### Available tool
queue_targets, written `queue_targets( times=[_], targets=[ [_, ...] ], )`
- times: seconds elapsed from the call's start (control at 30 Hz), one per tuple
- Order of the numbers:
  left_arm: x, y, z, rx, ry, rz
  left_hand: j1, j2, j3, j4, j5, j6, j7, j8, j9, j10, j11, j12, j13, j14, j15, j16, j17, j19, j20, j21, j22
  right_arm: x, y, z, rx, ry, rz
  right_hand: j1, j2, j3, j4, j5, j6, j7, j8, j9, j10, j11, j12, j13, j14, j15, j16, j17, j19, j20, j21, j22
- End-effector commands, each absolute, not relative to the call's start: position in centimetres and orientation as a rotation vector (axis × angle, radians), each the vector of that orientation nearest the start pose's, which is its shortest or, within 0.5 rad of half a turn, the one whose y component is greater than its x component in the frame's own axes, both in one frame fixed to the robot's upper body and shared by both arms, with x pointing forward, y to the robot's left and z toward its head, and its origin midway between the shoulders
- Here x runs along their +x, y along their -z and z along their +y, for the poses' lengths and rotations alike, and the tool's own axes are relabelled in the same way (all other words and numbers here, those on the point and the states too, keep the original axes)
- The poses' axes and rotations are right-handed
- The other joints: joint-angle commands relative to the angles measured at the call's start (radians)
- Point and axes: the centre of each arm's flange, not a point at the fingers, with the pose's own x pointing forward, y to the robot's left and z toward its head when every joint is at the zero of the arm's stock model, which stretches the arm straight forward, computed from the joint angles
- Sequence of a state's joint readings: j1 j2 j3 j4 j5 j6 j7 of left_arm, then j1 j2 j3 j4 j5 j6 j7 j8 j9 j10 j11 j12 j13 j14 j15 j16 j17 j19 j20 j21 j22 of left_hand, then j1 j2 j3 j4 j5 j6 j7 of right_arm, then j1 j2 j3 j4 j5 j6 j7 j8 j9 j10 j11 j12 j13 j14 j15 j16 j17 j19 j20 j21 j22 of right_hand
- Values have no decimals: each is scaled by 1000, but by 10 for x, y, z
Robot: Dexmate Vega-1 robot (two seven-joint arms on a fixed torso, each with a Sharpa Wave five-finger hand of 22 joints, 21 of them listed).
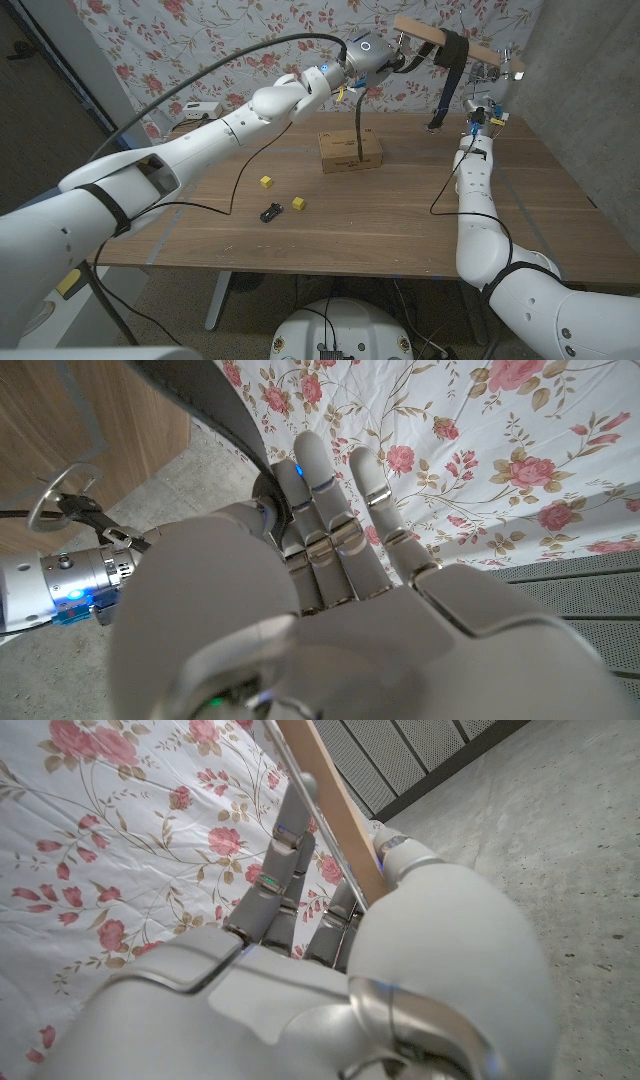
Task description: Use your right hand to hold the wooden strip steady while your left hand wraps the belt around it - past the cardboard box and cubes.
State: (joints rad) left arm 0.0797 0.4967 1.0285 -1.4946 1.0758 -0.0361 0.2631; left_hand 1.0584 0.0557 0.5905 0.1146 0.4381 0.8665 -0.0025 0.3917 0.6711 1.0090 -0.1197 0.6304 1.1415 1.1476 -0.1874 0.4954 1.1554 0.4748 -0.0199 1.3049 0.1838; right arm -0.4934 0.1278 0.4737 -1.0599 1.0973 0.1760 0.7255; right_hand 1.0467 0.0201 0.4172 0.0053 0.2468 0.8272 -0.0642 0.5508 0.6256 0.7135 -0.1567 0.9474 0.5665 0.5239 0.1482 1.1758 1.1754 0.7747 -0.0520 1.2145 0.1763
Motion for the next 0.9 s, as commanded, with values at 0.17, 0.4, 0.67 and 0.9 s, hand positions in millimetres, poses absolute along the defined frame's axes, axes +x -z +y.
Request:
queue_targets(
  times=[0.17,0.4,0.67,0.9],
  targets=[
    [544,-221,5,1818,-225,-1561,17,15,47,-44,2,116,35,3,7,22,-21,-7,5,-2,-3,-5,3,0,1,1,1,639,-134,-395,1159,-216,-1347,-135,129,0,5,8,124,114,3,1,293,155,1,157,417,-361,256,57,-159,-119,-14,3],
    [544,-217,5,1795,-183,-1548,16,16,45,-43,1,116,36,0,8,24,-19,-9,8,3,-1,-2,6,0,1,1,1,638,-140,-393,1047,-122,-1350,-136,130,0,5,10,123,114,3,2,292,157,2,159,415,-361,257,57,-160,-119,-16,3],
    [545,-205,0,1768,-90,-1537,20,18,44,-46,-1,117,38,-5,6,25,-20,-12,11,6,-2,-2,6,0,1,2,1,638,-141,-388,836,32,-1344,-137,130,0,4,11,123,114,3,4,291,159,-1,154,411,-361,258,57,-161,-118,-18,3],
    [537,-201,-9,1721,-33,-1563,21,20,43,-47,-3,119,39,-6,9,25,-18,-16,11,2,-2,-7,3,1,1,3,1,644,-139,-381,739,101,-1322,-137,131,0,4,12,121,114,2,4,288,160,0,159,409,-361,259,57,-164,-117,-20,3]
  ],
)
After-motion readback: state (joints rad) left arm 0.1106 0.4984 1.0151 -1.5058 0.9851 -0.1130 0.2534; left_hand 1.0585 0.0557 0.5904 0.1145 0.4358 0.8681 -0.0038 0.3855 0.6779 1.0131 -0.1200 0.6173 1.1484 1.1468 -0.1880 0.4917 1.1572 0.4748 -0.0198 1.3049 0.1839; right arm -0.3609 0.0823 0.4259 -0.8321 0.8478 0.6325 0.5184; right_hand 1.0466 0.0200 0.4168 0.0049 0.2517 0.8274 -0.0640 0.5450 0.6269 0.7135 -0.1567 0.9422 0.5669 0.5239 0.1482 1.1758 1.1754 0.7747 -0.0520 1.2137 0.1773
